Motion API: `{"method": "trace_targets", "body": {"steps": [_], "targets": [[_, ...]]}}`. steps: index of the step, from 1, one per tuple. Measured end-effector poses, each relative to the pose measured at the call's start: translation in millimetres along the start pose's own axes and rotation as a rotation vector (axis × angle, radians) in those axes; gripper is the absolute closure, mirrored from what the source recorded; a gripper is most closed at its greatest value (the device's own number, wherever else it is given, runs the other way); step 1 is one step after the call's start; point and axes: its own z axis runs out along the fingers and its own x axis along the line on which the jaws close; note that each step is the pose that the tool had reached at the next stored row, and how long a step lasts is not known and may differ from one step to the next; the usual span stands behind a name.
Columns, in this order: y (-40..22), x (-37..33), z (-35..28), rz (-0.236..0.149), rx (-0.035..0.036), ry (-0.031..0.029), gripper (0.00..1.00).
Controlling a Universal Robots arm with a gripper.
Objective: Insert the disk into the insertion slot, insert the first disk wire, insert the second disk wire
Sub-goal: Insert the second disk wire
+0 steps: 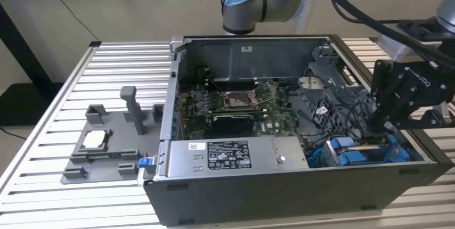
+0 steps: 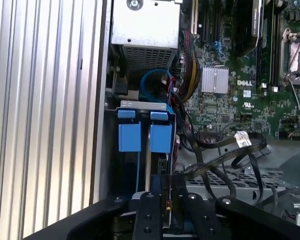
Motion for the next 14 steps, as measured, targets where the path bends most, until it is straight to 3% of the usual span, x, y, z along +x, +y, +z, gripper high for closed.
{"method": "trace_targets", "body": {"steps": [7, 14], "targets": [[1.6, -0.9, -16.5, 0.001, 0.0023, 0.0000, 0.76], [1.6, -1.0, -16.8, 0.001, 0.0032, -0.0001, 0.76]]}}
